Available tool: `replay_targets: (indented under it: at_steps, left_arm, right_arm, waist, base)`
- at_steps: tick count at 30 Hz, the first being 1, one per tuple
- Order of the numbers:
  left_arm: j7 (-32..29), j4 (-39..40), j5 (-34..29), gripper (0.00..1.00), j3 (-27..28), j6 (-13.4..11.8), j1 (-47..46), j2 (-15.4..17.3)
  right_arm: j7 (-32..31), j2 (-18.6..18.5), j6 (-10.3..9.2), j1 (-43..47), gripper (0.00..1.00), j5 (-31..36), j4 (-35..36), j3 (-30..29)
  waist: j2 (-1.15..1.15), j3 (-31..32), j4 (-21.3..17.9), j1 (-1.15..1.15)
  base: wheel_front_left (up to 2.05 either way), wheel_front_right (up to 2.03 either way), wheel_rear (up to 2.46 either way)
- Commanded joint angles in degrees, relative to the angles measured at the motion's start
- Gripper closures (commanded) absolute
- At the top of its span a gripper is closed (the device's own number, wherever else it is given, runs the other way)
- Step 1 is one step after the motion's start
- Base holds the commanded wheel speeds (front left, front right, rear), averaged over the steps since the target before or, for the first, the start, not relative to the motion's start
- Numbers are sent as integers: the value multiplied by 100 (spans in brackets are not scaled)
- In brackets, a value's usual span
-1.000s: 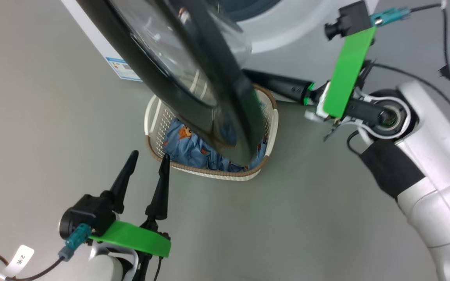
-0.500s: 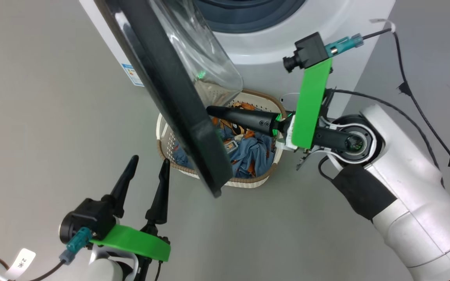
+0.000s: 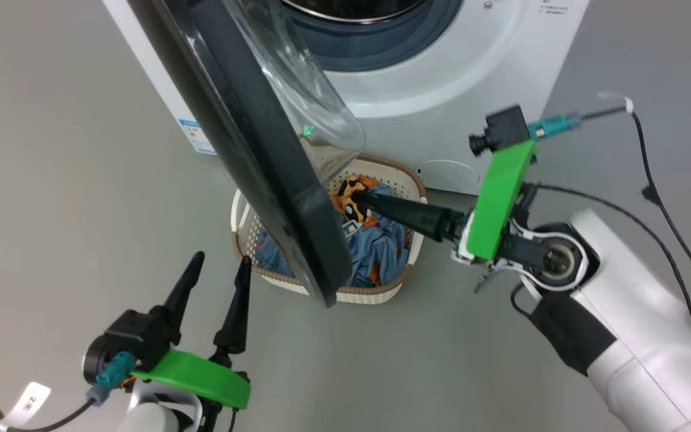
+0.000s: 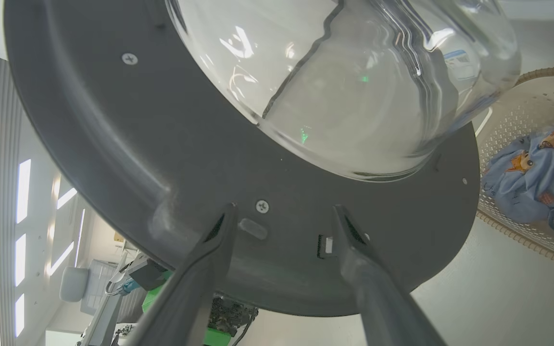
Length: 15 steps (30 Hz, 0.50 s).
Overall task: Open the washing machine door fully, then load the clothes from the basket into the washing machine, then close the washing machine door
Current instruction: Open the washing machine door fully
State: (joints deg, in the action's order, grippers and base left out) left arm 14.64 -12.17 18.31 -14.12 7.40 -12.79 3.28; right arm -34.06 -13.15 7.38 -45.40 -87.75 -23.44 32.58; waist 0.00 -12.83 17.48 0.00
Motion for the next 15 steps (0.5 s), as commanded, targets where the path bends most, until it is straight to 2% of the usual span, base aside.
replay_targets:
  at_steps: [1,15]
  left_arm:
    - [36,82,38,0,209,9,-74,161]
    - [36,32,106,0,547,9,256,346]
  right_arm:
    - [83,50,11,151,0,45,127,17]
    - [886,-700,11,1421,0,24,128,-127]
  waist:
    - [0,111,-103,0]
    - [0,429,-623,0]
  base:
    - [0,0,0]
    - [0,0,0]
